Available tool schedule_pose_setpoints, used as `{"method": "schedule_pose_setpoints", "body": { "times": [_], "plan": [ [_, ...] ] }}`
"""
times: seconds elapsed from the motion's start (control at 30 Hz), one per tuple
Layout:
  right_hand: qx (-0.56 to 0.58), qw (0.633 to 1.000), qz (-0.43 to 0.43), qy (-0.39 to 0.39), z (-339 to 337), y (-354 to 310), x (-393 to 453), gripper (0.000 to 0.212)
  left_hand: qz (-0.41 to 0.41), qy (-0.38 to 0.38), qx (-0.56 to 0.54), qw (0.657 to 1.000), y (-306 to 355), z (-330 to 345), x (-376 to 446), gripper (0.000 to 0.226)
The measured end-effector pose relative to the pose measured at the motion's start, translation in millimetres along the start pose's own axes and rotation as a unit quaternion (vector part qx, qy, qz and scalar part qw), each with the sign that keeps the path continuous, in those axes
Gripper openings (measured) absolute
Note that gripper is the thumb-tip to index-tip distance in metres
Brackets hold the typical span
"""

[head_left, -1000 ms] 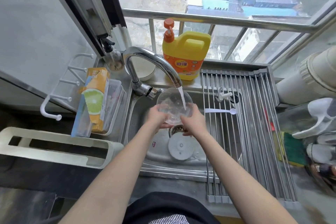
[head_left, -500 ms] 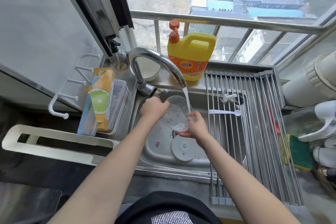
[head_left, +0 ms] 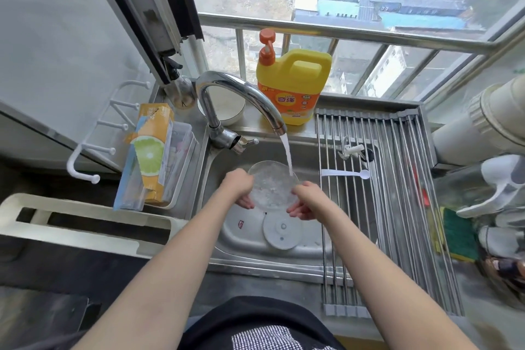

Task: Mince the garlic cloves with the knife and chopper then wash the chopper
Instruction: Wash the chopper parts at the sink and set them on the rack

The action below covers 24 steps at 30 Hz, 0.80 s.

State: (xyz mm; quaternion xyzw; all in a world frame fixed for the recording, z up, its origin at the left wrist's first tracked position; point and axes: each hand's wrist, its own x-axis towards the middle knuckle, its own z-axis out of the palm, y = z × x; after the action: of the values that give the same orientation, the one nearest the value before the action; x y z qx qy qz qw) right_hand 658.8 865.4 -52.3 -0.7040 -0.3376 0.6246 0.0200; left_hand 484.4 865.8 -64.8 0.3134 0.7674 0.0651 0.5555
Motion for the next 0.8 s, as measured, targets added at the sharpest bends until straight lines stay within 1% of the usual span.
{"method": "schedule_pose_setpoints", "body": {
  "times": [0.07,0.1,0.13,0.2,0.27,0.3,0.37,0.4,0.43,0.5,0.53,0.57,0.63,0.67,0.7,0.73,0.77,0.8],
  "plan": [
    [0.002,1.000,0.006,-0.024,6.9,7.5,3.0,0.040,0.085,0.033,0.084,0.992,0.1,-3.3,0.2,0.035],
    [0.023,0.999,-0.004,-0.022,12.3,10.9,5.5,0.038,0.130,0.059,0.108,0.984,0.5,-3.7,2.8,0.039],
    [0.049,0.999,-0.021,-0.007,17.6,13.2,7.0,0.034,0.164,0.076,0.105,0.978,3.0,-3.1,1.7,0.046],
    [0.100,0.990,-0.082,0.048,25.0,12.0,6.0,0.020,0.203,0.096,0.053,0.973,6.8,-1.9,-0.5,0.055],
    [0.083,0.977,-0.166,0.107,27.3,6.5,-0.3,0.006,0.203,0.120,-0.001,0.972,5.3,-1.0,2.6,0.049],
    [0.062,0.969,-0.202,0.125,27.2,3.3,-3.4,0.006,0.188,0.131,-0.029,0.973,3.4,-1.6,5.5,0.044],
    [0.016,0.959,-0.243,0.143,26.7,-3.1,-8.4,0.020,0.145,0.160,-0.050,0.975,0.7,-4.3,7.6,0.030],
    [-0.027,0.956,-0.245,0.160,25.1,-5.0,-8.0,0.027,0.145,0.171,-0.028,0.974,0.6,-5.5,7.6,0.027],
    [-0.087,0.950,-0.234,0.187,22.0,-6.5,-6.9,0.031,0.162,0.175,0.008,0.971,1.8,-6.1,9.0,0.027],
    [-0.213,0.932,-0.193,0.222,14.5,-8.2,-2.1,0.026,0.207,0.174,0.099,0.958,8.2,-8.0,7.7,0.030],
    [-0.242,0.928,-0.178,0.222,11.1,-8.6,0.7,0.021,0.221,0.169,0.146,0.949,12.7,-9.2,5.1,0.034],
    [-0.241,0.931,-0.174,0.212,8.8,-9.0,4.8,0.020,0.227,0.165,0.189,0.941,17.0,-10.5,3.6,0.041],
    [-0.189,0.941,-0.201,0.197,6.2,-11.6,10.6,0.017,0.217,0.153,0.238,0.934,24.0,-11.8,3.1,0.054],
    [-0.164,0.941,-0.219,0.199,6.0,-12.6,11.1,0.013,0.210,0.155,0.239,0.935,25.9,-11.5,1.7,0.057],
    [-0.143,0.941,-0.231,0.205,5.9,-13.4,12.4,0.013,0.212,0.161,0.229,0.936,26.5,-11.1,-0.3,0.057],
    [-0.117,0.941,-0.238,0.212,6.3,-13.1,12.9,0.017,0.215,0.164,0.211,0.939,26.2,-10.4,-2.9,0.053],
    [-0.086,0.943,-0.237,0.217,7.4,-11.8,13.1,0.020,0.214,0.162,0.179,0.946,26.2,-9.7,-5.9,0.044],
    [-0.057,0.946,-0.228,0.222,8.9,-11.2,10.8,0.021,0.201,0.153,0.127,0.959,25.3,-8.0,-6.7,0.029]
  ]
}}
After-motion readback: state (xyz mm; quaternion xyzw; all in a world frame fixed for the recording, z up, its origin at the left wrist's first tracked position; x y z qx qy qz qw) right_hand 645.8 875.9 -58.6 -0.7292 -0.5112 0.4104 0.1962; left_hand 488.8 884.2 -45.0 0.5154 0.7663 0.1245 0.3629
